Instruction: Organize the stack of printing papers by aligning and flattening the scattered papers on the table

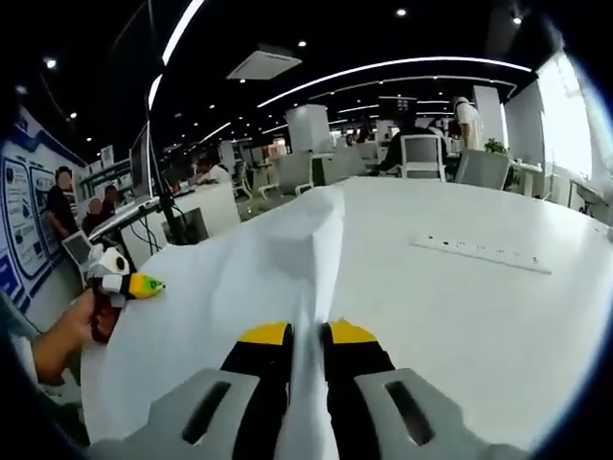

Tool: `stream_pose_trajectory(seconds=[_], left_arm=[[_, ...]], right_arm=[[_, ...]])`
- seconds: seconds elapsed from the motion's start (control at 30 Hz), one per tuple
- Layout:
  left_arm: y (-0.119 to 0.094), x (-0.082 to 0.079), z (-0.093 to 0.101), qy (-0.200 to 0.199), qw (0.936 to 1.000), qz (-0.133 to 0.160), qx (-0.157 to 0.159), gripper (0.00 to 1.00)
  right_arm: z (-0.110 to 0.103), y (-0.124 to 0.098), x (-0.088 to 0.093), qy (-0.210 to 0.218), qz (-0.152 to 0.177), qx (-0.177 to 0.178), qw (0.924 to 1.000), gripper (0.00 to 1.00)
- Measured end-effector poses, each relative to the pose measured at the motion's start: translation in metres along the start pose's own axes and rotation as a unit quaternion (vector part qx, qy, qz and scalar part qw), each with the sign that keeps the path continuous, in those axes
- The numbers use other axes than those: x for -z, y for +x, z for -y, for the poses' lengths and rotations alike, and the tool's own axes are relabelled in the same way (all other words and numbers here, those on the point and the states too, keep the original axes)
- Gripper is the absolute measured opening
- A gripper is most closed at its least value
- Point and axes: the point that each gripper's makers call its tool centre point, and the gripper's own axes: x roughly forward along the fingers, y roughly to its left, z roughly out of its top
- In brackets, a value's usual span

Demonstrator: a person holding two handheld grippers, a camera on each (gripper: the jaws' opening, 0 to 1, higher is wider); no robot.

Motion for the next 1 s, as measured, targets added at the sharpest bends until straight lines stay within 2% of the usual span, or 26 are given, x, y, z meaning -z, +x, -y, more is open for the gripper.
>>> stream_pose_trajectory(seconds=[1.0], left_arm=[[0.0001, -0.0014, 0.0016, -0.001, 1.0, 0.004, 0.005, 0.12]], right_arm=[[-0.0068, 0.006, 0.0085, 0.007, -0.01, -0.011, 0.9999, 0.1]])
